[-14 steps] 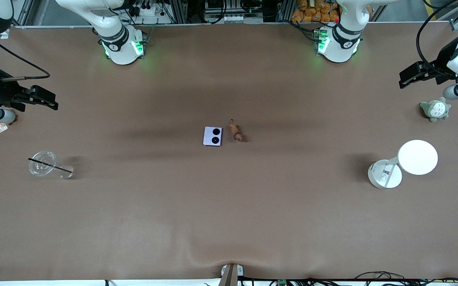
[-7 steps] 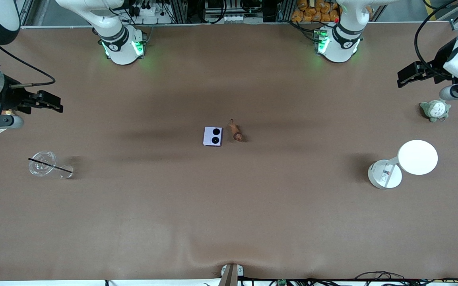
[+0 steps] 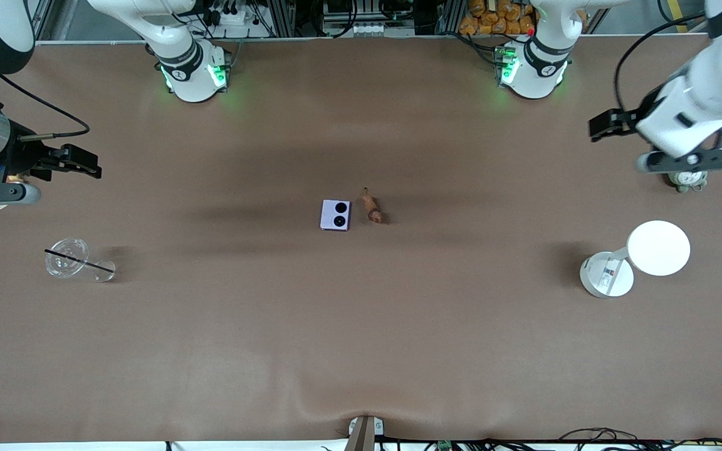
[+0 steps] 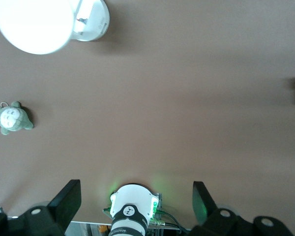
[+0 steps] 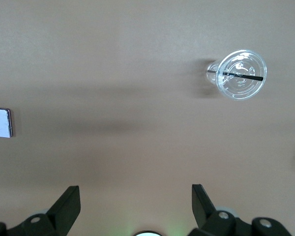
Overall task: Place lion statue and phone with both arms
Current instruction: 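Reach the left gripper over the brown figurine beside the phone, then lower the left gripper and close it on the brown figurine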
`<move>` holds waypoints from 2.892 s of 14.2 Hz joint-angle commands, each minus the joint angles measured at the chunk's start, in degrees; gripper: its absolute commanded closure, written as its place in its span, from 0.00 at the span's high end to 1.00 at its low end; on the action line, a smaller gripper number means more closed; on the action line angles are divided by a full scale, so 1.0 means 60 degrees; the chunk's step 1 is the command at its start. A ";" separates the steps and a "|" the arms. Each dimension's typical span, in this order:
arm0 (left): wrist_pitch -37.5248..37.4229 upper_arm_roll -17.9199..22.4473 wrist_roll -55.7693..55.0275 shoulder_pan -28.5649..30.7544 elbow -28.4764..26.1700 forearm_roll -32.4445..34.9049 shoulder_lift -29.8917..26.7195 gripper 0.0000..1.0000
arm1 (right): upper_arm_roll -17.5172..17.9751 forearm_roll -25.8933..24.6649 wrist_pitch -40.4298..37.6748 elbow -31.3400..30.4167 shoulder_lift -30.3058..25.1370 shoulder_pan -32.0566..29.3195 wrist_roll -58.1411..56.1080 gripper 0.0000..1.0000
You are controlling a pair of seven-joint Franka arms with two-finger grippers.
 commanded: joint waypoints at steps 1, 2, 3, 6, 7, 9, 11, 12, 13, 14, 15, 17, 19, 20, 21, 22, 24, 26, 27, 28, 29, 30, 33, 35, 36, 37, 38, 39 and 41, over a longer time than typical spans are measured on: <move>-0.0207 -0.0667 -0.0709 0.0020 0.0212 -0.0160 0.0348 1.00 | 0.0128 0.0061 0.0086 -0.0104 0.0128 -0.0151 -0.0098 1.00; -0.0207 -0.0945 -0.1002 0.0006 0.0226 -0.0160 0.0494 1.00 | 0.0128 0.0076 0.0130 -0.0104 0.0202 -0.0093 -0.0098 1.00; -0.0207 -0.1223 -0.1382 -0.0023 0.0270 -0.0175 0.0655 1.00 | 0.0128 0.0076 0.0290 -0.0133 0.0289 0.0067 -0.0083 1.00; -0.0192 -0.1913 -0.2261 -0.0227 0.0314 -0.0175 0.1357 1.00 | 0.0143 0.0091 0.1021 -0.0323 0.0801 0.0536 0.0049 1.00; -0.0134 -0.1929 -0.2583 -0.0475 0.0358 -0.0175 0.1606 1.00 | 0.0143 0.0149 0.1387 -0.0396 0.1108 0.0784 0.0063 1.00; -0.0046 -0.1929 -0.3199 -0.1003 0.0810 -0.0160 0.2308 1.00 | 0.0128 0.0688 0.1566 -0.0456 0.1199 0.0874 0.0093 1.00; -0.0002 -0.1929 -0.3727 -0.1486 0.1279 -0.0175 0.3041 1.00 | 0.0128 0.0823 0.1464 -0.0455 0.1213 0.0700 0.0093 1.00; 0.0158 -0.1929 -0.3932 -0.1721 0.1455 -0.0175 0.3378 1.00 | 0.0142 0.0867 0.1406 -0.0456 0.1257 0.0467 0.0093 1.00; 0.0449 -0.1929 -0.4152 -0.1911 0.1486 -0.0175 0.3628 1.00 | 0.0143 0.1012 0.1390 -0.0470 0.1272 0.0378 0.0093 1.00; 0.0887 -0.1929 -0.4516 -0.2116 0.1486 -0.0175 0.3833 1.00 | 0.0128 0.1188 0.1260 -0.0470 0.1286 0.0377 0.0093 1.00; 0.1341 -0.1915 -0.5100 -0.2365 0.1486 -0.0161 0.4082 1.00 | 0.0128 0.1276 0.1142 -0.0470 0.1301 0.0377 0.0107 1.00; 0.2322 -0.1915 -0.6214 -0.2805 0.1471 -0.0146 0.4536 1.00 | 0.0128 0.1292 0.1112 -0.0456 0.1301 0.0391 0.0093 1.00; 0.3187 -0.1900 -0.7051 -0.3201 0.1471 -0.0117 0.4990 1.00 | 0.0128 0.1321 0.1127 -0.0456 0.1301 0.0391 0.0107 1.00; 0.3597 -0.1886 -0.7388 -0.3347 0.1471 -0.0117 0.5225 1.00 | 0.0128 0.1336 0.1098 -0.0456 0.1272 0.0464 0.0107 1.00; 0.3950 -0.1885 -0.7681 -0.3465 0.1471 -0.0087 0.5386 1.00 | 0.0128 0.1336 0.1025 -0.0456 0.1272 0.0465 0.0107 1.00; 0.4316 -0.1871 -0.7945 -0.3611 0.1457 -0.0058 0.5519 1.00 | 0.0128 0.1350 0.1024 -0.0456 0.1272 0.0450 0.0107 1.00; 0.4786 -0.1842 -0.8298 -0.3773 0.1457 -0.0029 0.5811 1.00 | 0.0128 0.1365 0.0995 -0.0470 0.1272 0.0464 0.0107 1.00; 0.5532 -0.1812 -0.8649 -0.4006 0.1428 0.0001 0.6119 1.00 | 0.0128 0.1365 0.0995 -0.0456 0.1272 0.0465 0.0107 1.00; 0.5840 -0.1798 -0.8999 -0.4139 0.1427 0.0088 0.6295 1.00 | 0.0128 0.1365 0.0980 -0.0456 0.1272 0.0450 0.0107 1.00; 0.6046 -0.1725 -0.9351 -0.4314 0.1398 0.0335 0.6470 1.00 | 0.0128 0.1365 0.0980 -0.0456 0.1272 0.0450 0.0107 1.00; 0.6178 -0.1666 -0.9673 -0.4533 0.1384 0.0613 0.6632 1.00 | 0.0128 0.1365 0.0980 -0.0456 0.1272 0.0464 0.0107 1.00; 0.6238 -0.1608 -1.0010 -0.4782 0.1383 0.0935 0.6807 1.00 | 0.0128 0.1365 0.0966 -0.0456 0.1272 0.0479 0.0107 1.00; 0.6370 -0.1140 -1.1547 -0.5778 0.1383 0.2209 0.7130 1.00 | 0.0128 0.1365 0.0965 -0.0456 0.1272 0.0479 0.0107 1.00; 0.6385 -0.1065 -1.1756 -0.5854 0.1383 0.2300 0.7248 1.00 | 0.0128 0.1365 0.0965 -0.0456 0.1272 0.0494 0.0107 1.00; 0.6399 -0.1065 -1.1756 -0.5883 0.1383 0.2315 0.7277 1.00 | 0.0128 0.1365 0.0951 -0.0456 0.1272 0.0479 0.0107 1.00; 0.6501 -0.1051 -1.1771 -0.5927 0.1383 0.2330 0.7336 1.00 | 0.0128 0.1365 0.0951 -0.0456 0.1272 0.0494 0.0107 1.00; 0.6647 -0.1051 -1.1873 -0.5927 0.1383 0.2330 0.7380 1.00 | 0.0128 0.1365 0.0951 -0.0456 0.1272 0.0494 0.0107 1.00; 0.6808 -0.1036 -1.2062 -0.5927 0.1383 0.2344 0.7467 1.00 | 0.0142 0.1365 0.0951 -0.0456 0.1272 0.0494 0.0107 1.00; 0.6985 -0.0963 -1.2181 -0.5927 0.1369 0.2417 0.7497 0.98 | 0.0128 0.1365 0.0951 -0.0456 0.1257 0.0508 0.0107 1.00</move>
